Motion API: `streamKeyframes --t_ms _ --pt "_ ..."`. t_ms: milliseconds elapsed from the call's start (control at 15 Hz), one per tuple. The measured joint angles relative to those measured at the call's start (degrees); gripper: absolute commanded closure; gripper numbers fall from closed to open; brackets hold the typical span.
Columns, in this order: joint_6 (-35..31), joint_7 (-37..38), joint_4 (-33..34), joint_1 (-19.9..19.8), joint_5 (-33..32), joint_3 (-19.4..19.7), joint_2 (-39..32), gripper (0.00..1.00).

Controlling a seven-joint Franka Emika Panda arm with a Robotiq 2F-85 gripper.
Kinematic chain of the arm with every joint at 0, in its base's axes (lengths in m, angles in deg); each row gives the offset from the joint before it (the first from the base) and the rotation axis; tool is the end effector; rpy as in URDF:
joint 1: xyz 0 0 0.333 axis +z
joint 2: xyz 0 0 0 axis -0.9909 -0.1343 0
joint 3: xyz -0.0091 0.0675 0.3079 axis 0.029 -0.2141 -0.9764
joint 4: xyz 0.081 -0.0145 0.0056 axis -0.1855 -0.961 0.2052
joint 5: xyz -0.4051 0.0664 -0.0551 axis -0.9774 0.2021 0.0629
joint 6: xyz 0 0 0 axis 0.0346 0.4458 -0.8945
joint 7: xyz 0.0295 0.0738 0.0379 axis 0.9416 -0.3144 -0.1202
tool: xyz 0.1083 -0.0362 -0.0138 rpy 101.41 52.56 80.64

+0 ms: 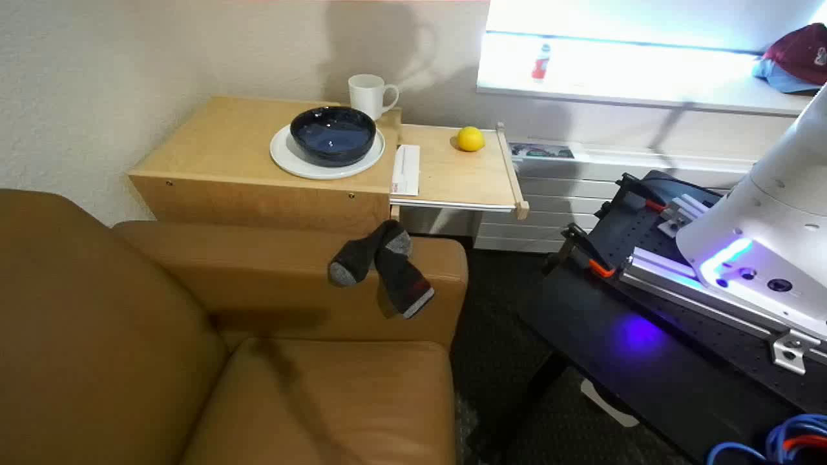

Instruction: Put the bowl on the pull out table then put the airpods case in it

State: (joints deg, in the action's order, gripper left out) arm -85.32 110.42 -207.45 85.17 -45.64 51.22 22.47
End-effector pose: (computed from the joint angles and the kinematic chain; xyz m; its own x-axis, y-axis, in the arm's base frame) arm 0.3188 0.1831 0.5711 0.9606 -0.2300 -0.1562 -0.1958 -0.9585 0.2074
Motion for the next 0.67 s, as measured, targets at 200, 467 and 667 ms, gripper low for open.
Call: streamKeyframes --t_ms 200,467,667 --pt "-0.44 0.39 -0.16 -0.01 0.0 0.02 -0.04 0.0" --pt "-11.49 6.24 -3.86 -0.13 6.44 0.76 -2.05 0.0" --pt "-22.42 12.52 -6.87 -0.17 8.08 0.52 -5.23 0.0"
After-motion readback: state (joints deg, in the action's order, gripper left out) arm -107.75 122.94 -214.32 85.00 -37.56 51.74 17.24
